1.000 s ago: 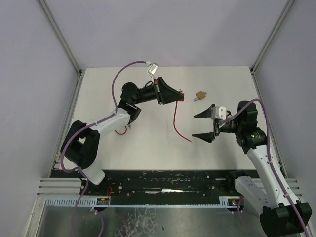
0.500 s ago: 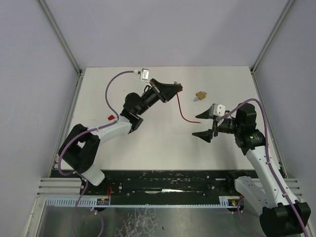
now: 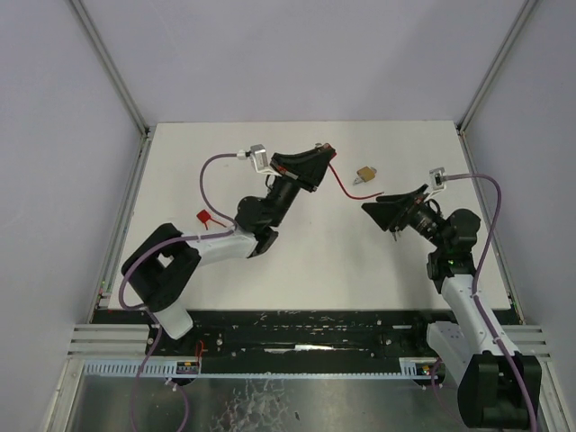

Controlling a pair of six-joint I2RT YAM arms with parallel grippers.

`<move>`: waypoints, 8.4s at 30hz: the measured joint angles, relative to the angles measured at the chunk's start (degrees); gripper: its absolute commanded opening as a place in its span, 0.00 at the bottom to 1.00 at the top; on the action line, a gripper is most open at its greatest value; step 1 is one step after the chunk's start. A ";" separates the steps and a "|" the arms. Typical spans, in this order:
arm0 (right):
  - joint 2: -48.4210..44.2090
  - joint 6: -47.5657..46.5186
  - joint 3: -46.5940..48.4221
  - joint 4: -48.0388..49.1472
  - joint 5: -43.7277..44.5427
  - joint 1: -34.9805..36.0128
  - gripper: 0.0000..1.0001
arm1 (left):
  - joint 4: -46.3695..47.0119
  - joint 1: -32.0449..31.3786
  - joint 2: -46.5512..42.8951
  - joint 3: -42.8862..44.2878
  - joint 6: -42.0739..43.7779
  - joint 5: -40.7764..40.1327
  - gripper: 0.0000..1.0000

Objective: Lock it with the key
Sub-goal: Lock the lock.

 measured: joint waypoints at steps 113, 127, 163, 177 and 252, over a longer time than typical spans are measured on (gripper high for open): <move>10.56 -37.55 13.97 -21.68 -6.51 14.32 0.00 | 4.07 2.45 7.48 -0.96 -11.85 26.29 0.00; 9.97 -36.68 13.97 -21.77 -6.40 13.68 0.00 | 4.13 1.99 7.80 -0.96 -11.65 26.32 0.00; 9.22 -31.19 13.09 -19.39 -9.42 12.04 0.00 | 3.78 -1.88 8.00 -0.98 -3.17 23.32 0.00; 8.33 -27.58 12.85 -20.90 -11.91 8.63 0.00 | 1.14 -3.80 6.99 -1.73 2.19 18.69 0.00; 16.11 -108.41 -6.38 -37.92 -14.29 -3.43 0.32 | 7.28 -15.69 31.36 -0.07 36.37 15.32 0.00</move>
